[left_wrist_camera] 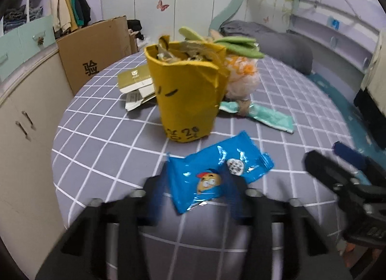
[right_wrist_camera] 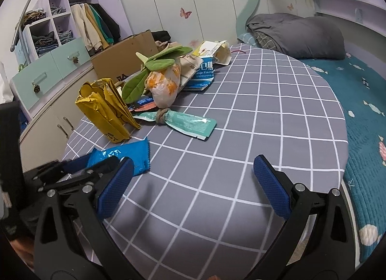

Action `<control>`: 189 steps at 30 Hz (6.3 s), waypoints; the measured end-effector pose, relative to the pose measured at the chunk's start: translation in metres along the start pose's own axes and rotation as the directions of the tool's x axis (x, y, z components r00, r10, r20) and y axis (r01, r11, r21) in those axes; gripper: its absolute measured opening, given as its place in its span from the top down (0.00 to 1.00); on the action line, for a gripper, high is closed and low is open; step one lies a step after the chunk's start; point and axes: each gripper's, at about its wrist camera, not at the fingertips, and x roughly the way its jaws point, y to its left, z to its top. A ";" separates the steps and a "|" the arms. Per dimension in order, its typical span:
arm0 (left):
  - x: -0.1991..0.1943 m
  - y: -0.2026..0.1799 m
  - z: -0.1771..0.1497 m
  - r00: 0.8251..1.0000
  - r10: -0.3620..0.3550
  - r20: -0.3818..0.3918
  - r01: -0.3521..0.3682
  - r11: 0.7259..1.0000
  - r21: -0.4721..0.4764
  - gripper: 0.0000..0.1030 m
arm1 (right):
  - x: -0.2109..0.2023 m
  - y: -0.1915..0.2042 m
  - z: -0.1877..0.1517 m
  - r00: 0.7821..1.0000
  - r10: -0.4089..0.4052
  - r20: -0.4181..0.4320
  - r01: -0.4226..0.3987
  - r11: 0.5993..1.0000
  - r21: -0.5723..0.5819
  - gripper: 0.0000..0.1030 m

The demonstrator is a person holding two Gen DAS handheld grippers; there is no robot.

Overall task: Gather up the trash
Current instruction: 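Grasp the blue snack wrapper with the left gripper while the right gripper approaches the yellow bag, then grasp the yellow paper bag with the right gripper while the left gripper holds the wrapper, then carry both items over the blue bin and open both grippers, then move both grippers back toward the trash pile on the table, then grasp the cardboard packet with the left gripper while the right gripper grasps the green plant toy, then carry both items over the blue bin and open both grippers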

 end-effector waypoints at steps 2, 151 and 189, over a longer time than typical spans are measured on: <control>-0.004 0.004 0.000 1.000 -0.024 0.018 0.024 0.999 -0.036 0.77 | 0.001 0.002 0.001 1.000 -0.005 -0.006 0.005 1.000 -0.001 0.06; -0.001 0.126 0.050 0.991 0.099 0.095 -0.076 0.973 -0.218 0.15 | 0.102 0.049 0.121 0.997 0.020 0.079 -0.013 0.996 -0.084 0.77; -0.050 0.167 0.062 0.938 -0.191 0.290 0.282 0.906 -0.316 0.98 | 0.004 0.153 0.124 0.946 0.236 0.223 -0.168 0.943 -0.286 0.95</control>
